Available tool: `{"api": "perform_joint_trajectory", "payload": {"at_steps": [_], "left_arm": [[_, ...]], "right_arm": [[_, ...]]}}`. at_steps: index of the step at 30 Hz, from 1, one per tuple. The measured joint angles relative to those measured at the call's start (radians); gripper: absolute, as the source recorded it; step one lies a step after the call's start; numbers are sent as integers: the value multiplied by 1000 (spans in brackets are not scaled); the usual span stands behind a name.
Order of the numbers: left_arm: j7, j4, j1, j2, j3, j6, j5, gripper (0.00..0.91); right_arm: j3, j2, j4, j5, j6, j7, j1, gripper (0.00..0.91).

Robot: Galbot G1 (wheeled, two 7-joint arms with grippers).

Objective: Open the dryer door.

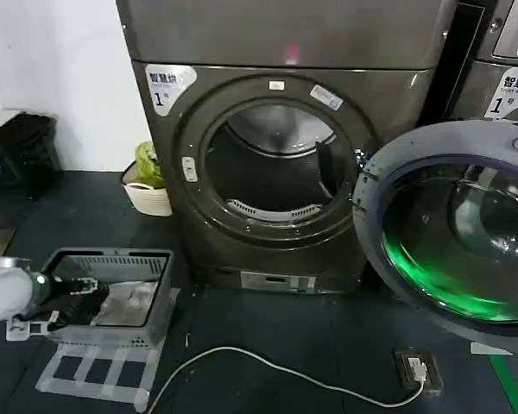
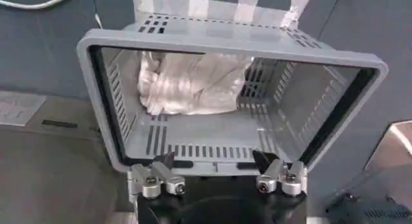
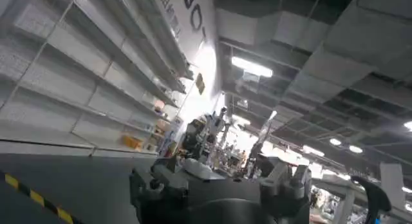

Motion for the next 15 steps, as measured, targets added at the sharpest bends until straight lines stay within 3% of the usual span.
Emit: {"api": "perform_joint_trajectory", "payload": {"at_steps": [15], "left_arm": [[1,101,-120,-56,64,-13,46,907]], "right_arm": [[0,3,-5,0,15,-15,-1,907]]}}
